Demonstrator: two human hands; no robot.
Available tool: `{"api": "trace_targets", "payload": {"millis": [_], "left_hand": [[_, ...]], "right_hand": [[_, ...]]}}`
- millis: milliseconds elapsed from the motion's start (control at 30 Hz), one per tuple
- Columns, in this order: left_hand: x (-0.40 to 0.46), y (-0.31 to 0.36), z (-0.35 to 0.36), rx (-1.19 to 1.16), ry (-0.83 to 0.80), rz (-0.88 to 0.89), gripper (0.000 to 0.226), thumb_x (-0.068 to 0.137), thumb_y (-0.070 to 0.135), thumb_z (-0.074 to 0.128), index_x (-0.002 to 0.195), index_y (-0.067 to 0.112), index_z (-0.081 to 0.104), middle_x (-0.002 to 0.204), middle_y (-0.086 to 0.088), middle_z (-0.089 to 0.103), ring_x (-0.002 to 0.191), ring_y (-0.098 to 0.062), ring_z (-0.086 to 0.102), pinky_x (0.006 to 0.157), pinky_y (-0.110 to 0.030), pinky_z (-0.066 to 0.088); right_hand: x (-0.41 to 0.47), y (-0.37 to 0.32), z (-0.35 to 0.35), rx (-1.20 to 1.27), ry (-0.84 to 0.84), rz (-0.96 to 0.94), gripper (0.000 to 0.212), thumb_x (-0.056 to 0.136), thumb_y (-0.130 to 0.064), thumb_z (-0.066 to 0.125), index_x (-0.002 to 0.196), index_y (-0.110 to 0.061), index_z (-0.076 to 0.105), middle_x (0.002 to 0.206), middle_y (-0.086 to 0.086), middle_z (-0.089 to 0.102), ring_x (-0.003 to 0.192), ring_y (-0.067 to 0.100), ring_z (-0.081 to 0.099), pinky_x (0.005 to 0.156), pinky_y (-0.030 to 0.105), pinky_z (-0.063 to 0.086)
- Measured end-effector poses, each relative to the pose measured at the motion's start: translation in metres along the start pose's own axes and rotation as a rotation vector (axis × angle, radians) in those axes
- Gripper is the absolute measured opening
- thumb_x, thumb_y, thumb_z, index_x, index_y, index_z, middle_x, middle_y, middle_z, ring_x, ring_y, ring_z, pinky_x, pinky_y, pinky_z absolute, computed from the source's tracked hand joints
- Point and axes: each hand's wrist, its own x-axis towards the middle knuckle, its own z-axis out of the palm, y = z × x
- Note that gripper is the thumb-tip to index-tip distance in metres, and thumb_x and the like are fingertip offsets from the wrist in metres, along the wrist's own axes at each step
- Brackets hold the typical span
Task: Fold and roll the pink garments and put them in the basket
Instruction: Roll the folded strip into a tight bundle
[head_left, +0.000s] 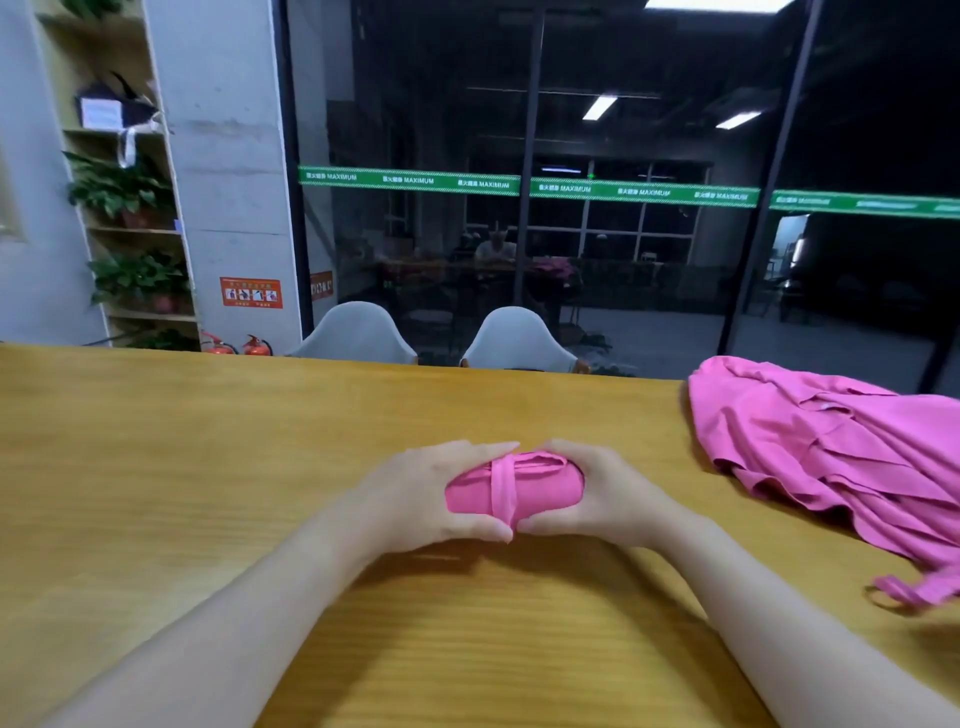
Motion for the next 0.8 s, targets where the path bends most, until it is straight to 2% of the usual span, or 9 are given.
{"api": "trace_targets", "payload": {"millis": [100,233,333,433,533,600,667,733,800], "left_hand": [[0.001,0.007,0.005,0.027,0.031,0.092,0.105,0.059,0.091,0.066,0.15,0.059,0.026,0.126,0.028,0.055,0.114,0.001,0.056,0.096,-0.03,0.049],[0.005,0.018,0.015,-0.07,0.214,0.13,0.085,0.078,0.076,0.069,0.15,0.048,0.034,0.134,0.023,0.057,0.116,-0.004,0.06,0.094,-0.036,0.052],[0.005,0.024,0.018,-0.176,0.262,0.122,0.081,0.081,0.074,0.067,0.15,0.044,0.036,0.134,0.023,0.057,0.118,-0.004,0.059,0.098,-0.038,0.051],[0.003,0.036,0.022,-0.425,0.254,0.132,0.074,0.088,0.06,0.071,0.15,0.036,0.041,0.135,0.015,0.062,0.123,-0.011,0.06,0.103,-0.043,0.05],[0.0,0.063,0.025,-0.761,0.24,0.149,0.055,0.096,0.029,0.071,0.146,0.024,0.048,0.131,0.003,0.067,0.124,-0.019,0.062,0.106,-0.044,0.049],[0.002,0.075,0.029,-0.897,0.264,0.147,0.046,0.099,0.02,0.064,0.142,0.017,0.051,0.13,-0.003,0.068,0.123,-0.021,0.063,0.103,-0.038,0.051],[0.005,0.08,0.033,-0.971,0.298,0.122,0.04,0.099,0.024,0.06,0.138,0.014,0.054,0.125,-0.005,0.07,0.118,-0.02,0.065,0.096,-0.033,0.052],[0.008,0.078,0.036,-1.018,0.304,0.084,0.04,0.101,0.035,0.056,0.138,0.018,0.055,0.125,-0.003,0.07,0.119,-0.019,0.065,0.097,-0.035,0.051],[0.009,0.076,0.038,-1.042,0.299,0.078,0.043,0.102,0.042,0.051,0.141,0.025,0.052,0.132,0.004,0.067,0.127,-0.015,0.06,0.104,-0.034,0.048]], "right_hand": [[-0.005,-0.001,-0.008,0.113,0.087,-0.01,0.037,0.074,-0.047,0.089,0.098,-0.025,0.07,0.087,-0.001,0.07,0.075,0.007,0.062,0.07,0.031,0.051],[-0.007,-0.008,-0.009,0.235,0.318,-0.046,0.039,0.077,-0.057,0.076,0.105,-0.029,0.072,0.097,-0.009,0.073,0.09,0.007,0.068,0.072,0.019,0.052],[-0.005,-0.024,-0.004,0.306,0.485,-0.091,0.043,0.076,-0.057,0.074,0.104,-0.025,0.072,0.1,-0.011,0.073,0.095,0.008,0.068,0.074,0.016,0.051],[-0.005,-0.041,0.0,0.385,0.692,-0.11,0.04,0.079,-0.05,0.083,0.102,-0.02,0.069,0.099,-0.007,0.072,0.095,0.01,0.068,0.077,0.018,0.052],[-0.009,-0.057,0.008,0.467,0.86,-0.159,0.05,0.078,-0.044,0.08,0.115,-0.016,0.062,0.107,-0.005,0.068,0.097,0.006,0.066,0.078,0.015,0.05],[-0.011,-0.063,0.016,0.529,0.886,-0.167,0.065,0.08,-0.042,0.076,0.133,-0.015,0.051,0.117,-0.01,0.062,0.102,-0.002,0.063,0.081,0.013,0.05],[-0.009,-0.064,0.022,0.551,0.855,-0.169,0.076,0.087,-0.043,0.07,0.149,-0.016,0.037,0.127,-0.016,0.057,0.112,-0.006,0.059,0.09,0.013,0.048],[-0.006,-0.061,0.027,0.541,0.816,-0.18,0.077,0.096,-0.042,0.062,0.157,-0.017,0.024,0.138,-0.012,0.054,0.121,-0.005,0.055,0.098,0.013,0.045],[-0.003,-0.059,0.033,0.545,0.776,-0.192,0.07,0.101,-0.04,0.053,0.159,-0.015,0.022,0.137,-0.006,0.056,0.121,-0.001,0.057,0.099,0.014,0.043]]}}
